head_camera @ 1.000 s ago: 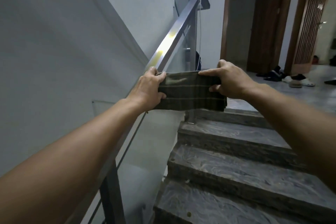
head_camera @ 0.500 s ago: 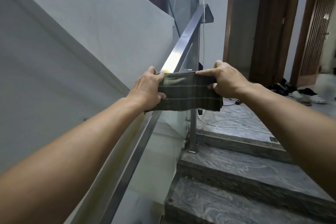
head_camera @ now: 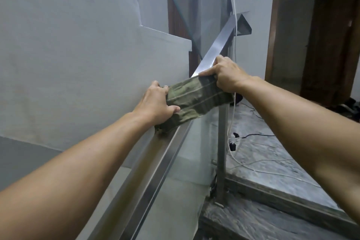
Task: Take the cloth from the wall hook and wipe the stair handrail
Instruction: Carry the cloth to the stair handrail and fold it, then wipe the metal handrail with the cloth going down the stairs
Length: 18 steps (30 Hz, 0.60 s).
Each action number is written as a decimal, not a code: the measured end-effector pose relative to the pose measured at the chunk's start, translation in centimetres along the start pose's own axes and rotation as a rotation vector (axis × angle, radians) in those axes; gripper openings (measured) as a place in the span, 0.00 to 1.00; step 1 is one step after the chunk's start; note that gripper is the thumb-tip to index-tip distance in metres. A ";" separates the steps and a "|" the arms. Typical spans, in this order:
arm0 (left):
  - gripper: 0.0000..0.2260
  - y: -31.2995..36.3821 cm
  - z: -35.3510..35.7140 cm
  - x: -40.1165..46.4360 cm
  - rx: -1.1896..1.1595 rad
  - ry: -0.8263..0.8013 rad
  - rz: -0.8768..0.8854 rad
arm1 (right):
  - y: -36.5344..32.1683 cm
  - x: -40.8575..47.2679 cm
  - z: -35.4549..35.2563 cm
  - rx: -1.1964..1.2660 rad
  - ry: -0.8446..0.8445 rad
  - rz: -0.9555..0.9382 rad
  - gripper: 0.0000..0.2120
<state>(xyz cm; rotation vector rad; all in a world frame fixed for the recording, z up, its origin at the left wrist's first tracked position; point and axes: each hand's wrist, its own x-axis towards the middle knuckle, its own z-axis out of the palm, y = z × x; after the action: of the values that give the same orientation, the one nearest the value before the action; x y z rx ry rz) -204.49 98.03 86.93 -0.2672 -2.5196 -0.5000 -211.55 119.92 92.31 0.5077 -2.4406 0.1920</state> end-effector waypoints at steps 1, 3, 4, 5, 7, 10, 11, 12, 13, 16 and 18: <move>0.19 0.2 0.2 0.9 0.007 -0.001 -0.020 | 0.4 1.4 0.2 -0.002 -0.006 -0.013 0.28; 0.17 0.5 0.7 2.3 0.017 0.002 -0.059 | 1.1 3.9 0.7 -0.008 -0.015 -0.033 0.27; 0.17 0.7 1.0 2.9 0.018 0.004 -0.075 | 1.5 5.0 0.9 -0.010 -0.017 -0.040 0.26; 0.18 0.9 1.4 3.4 0.022 0.005 -0.085 | 1.7 6.1 1.2 -0.012 -0.018 -0.044 0.25; 0.19 1.4 2.1 4.2 0.057 -0.001 -0.085 | 2.2 7.9 1.7 -0.013 -0.022 -0.047 0.23; 0.22 2.1 3.1 5.4 0.169 0.019 -0.057 | 2.8 10.0 2.3 -0.045 0.001 -0.034 0.20; 0.23 2.3 3.4 5.9 0.210 0.042 -0.032 | 3.0 10.6 2.4 -0.073 0.036 -0.027 0.18; 0.22 2.6 3.6 6.3 0.233 0.071 0.002 | 3.3 11.1 2.5 -0.113 0.097 -0.030 0.19; 0.21 2.7 3.8 6.8 0.232 0.100 0.045 | 3.4 11.5 2.6 -0.157 0.172 -0.043 0.20; 0.19 3.4 5.0 8.2 0.122 0.093 0.178 | 3.6 12.2 3.1 -0.218 0.262 -0.133 0.15; 0.23 3.9 6.2 8.9 -0.001 -0.012 0.175 | 4.2 12.3 3.6 -0.150 0.177 -0.180 0.14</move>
<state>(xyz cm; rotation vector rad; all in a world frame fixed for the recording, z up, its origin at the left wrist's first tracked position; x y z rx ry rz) -213.68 104.88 88.16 -0.4871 -2.4784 -0.4314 -224.18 119.01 96.95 0.6122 -2.2037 -0.0210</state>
